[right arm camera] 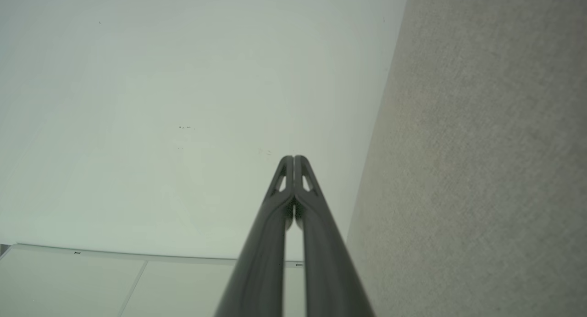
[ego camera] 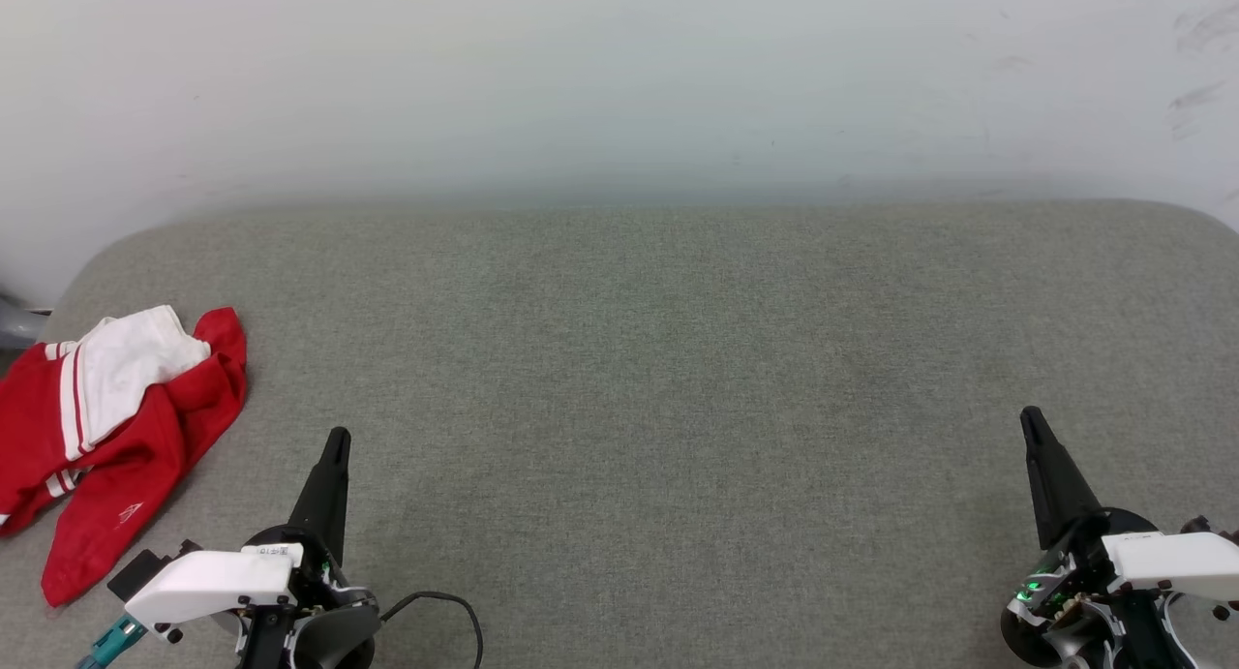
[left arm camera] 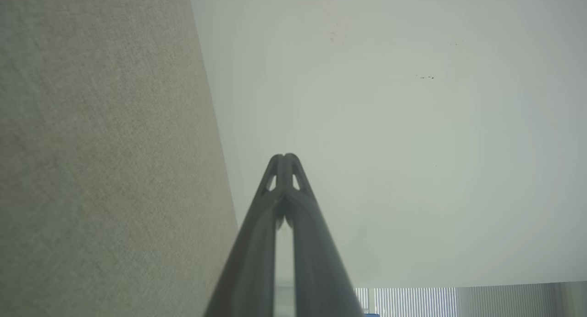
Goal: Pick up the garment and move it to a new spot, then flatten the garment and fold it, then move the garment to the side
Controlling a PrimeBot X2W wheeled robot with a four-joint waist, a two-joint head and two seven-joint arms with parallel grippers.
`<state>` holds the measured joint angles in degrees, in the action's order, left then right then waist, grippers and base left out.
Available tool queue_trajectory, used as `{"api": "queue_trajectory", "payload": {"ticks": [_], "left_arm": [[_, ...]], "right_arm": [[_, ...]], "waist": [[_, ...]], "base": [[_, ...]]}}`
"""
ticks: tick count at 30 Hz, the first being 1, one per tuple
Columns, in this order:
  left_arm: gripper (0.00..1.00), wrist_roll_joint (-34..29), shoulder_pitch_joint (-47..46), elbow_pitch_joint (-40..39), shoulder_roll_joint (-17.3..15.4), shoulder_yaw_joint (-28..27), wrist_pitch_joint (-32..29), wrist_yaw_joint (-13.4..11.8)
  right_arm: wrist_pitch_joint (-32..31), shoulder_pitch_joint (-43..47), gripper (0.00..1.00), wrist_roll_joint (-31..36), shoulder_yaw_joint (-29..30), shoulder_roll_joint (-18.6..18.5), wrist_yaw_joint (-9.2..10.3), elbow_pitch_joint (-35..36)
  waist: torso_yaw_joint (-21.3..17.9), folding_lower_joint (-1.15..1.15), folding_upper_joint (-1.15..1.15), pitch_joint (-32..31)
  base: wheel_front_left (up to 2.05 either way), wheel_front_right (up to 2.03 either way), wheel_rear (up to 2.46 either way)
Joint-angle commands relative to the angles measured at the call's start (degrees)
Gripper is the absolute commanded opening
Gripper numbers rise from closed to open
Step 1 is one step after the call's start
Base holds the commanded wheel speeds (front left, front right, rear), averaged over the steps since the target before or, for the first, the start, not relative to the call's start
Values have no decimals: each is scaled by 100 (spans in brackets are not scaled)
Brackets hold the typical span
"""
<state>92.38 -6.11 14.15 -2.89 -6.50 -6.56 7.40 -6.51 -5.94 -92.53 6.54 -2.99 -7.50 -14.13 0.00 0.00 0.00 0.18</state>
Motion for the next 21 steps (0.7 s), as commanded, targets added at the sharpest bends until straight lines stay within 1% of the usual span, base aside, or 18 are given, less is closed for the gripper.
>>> {"api": "queue_trajectory", "payload": {"ticks": [1,21], "left_arm": [[0,8,-29,-20,7,-13,-13,19],[0,8,-29,-20,7,-14,-13,19]], "right_arm": [[-7,-70,0,34,1,16,2,-9],[-8,-70,0,35,2,16,2,-9]], "waist": [[0,0,0,0],[0,0,0,0]], "base": [[0,0,0],[0,0,0]]}}
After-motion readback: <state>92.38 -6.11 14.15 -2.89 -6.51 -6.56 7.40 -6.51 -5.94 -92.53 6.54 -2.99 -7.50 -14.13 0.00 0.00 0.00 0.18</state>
